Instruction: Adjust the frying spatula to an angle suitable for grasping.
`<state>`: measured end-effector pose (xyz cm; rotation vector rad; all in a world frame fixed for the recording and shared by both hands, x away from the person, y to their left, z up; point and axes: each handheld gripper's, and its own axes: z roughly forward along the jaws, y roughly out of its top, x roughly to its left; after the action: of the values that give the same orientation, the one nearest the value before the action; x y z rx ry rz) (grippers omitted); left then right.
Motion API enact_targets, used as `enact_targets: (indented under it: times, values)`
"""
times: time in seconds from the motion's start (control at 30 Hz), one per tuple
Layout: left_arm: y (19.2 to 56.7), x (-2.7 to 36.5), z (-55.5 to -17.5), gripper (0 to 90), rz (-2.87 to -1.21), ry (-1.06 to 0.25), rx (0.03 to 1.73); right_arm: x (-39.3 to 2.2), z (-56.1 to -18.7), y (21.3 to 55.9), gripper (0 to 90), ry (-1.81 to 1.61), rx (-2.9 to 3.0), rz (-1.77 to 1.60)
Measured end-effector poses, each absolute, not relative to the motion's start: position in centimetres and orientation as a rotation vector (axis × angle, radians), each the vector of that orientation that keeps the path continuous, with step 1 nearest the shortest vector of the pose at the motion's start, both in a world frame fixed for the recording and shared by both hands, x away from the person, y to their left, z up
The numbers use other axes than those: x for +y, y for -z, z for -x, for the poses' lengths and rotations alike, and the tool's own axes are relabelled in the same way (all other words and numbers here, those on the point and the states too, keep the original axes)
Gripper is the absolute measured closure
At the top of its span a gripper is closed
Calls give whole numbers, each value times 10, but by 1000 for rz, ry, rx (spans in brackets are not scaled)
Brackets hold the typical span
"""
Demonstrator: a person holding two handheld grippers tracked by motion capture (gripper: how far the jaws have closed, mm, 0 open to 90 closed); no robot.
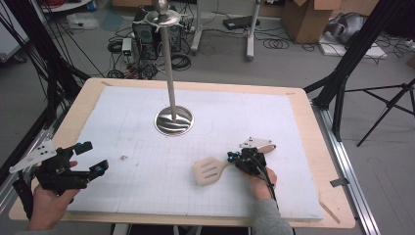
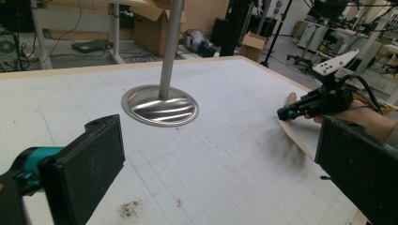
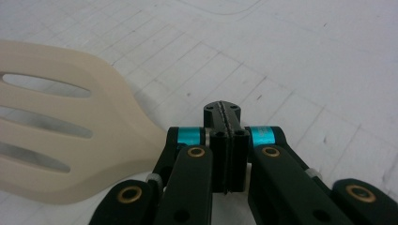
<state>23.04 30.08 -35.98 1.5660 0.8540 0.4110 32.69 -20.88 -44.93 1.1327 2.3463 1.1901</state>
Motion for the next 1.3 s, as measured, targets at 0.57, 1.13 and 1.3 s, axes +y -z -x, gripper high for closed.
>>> enact_targets:
  times: [0.57,1.13,1.3]
  values:
    - [359,301,-233,21,-1556,-404,845,-216,-292,449,900,-1192,2380,-1043]
    - [362,296,-237,21,-1569,-391,847,-305,-300,428,900,-1198,2146,-1213]
    - [363,296,-237,21,-1572,-389,849,-320,-301,438,900,-1138,2177,-1237]
